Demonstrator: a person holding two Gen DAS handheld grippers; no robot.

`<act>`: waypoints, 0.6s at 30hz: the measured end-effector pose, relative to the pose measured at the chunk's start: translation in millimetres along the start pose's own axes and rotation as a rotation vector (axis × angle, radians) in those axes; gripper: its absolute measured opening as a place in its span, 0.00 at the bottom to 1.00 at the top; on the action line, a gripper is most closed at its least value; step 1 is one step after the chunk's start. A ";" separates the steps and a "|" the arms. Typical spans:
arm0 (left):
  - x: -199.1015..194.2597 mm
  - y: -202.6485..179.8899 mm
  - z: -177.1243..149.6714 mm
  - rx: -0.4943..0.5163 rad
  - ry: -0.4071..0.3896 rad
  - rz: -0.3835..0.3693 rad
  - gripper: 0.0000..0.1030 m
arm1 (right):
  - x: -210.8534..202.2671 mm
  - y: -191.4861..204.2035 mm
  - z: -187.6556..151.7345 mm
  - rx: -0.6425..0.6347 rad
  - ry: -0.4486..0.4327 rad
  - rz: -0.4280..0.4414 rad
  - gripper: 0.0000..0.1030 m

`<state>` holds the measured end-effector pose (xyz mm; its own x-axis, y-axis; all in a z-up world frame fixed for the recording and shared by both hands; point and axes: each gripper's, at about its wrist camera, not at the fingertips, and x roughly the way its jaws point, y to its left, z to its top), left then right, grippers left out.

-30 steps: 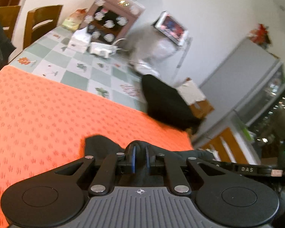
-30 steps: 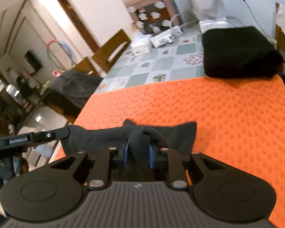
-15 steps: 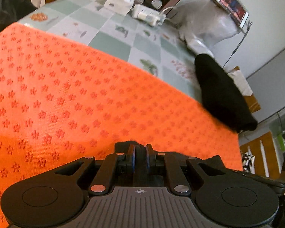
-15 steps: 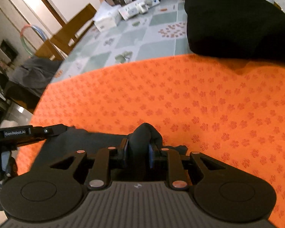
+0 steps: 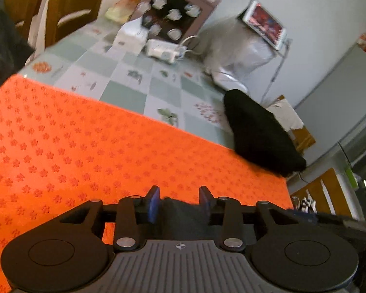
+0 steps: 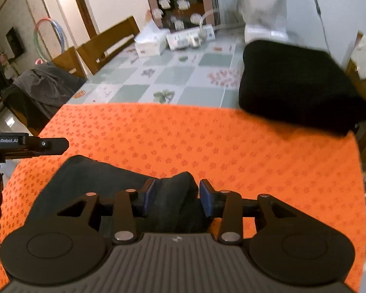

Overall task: Fold clothes
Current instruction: 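Roll the garment end over onto itself with both grippers, then grip the folded garment bundle with both grippers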

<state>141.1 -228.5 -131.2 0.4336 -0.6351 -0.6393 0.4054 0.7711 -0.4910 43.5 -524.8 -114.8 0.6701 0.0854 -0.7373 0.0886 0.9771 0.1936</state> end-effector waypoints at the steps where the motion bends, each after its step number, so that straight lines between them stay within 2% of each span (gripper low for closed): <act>1: -6.6 -4.2 -0.4 0.016 -0.008 -0.001 0.36 | -6.8 3.8 -0.5 -0.012 -0.009 -0.005 0.43; 8: -23.5 -35.0 -40.8 0.160 0.035 -0.003 0.36 | -34.4 32.4 -12.8 -0.105 -0.044 -0.041 0.45; 13: -22.6 -46.9 -60.4 0.235 0.054 0.001 0.36 | -41.7 45.1 -24.7 -0.118 -0.047 -0.020 0.45; 18: -11.8 -47.4 -65.7 0.269 0.068 0.024 0.36 | -26.8 63.7 -48.1 -0.193 -0.007 -0.017 0.45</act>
<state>63.9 -254.5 -139.2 0.3948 -0.6051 -0.6914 0.5989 0.7402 -0.3058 -4.2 -455.5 -113.9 0.6747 0.0679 -0.7349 -0.0427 0.9977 0.0530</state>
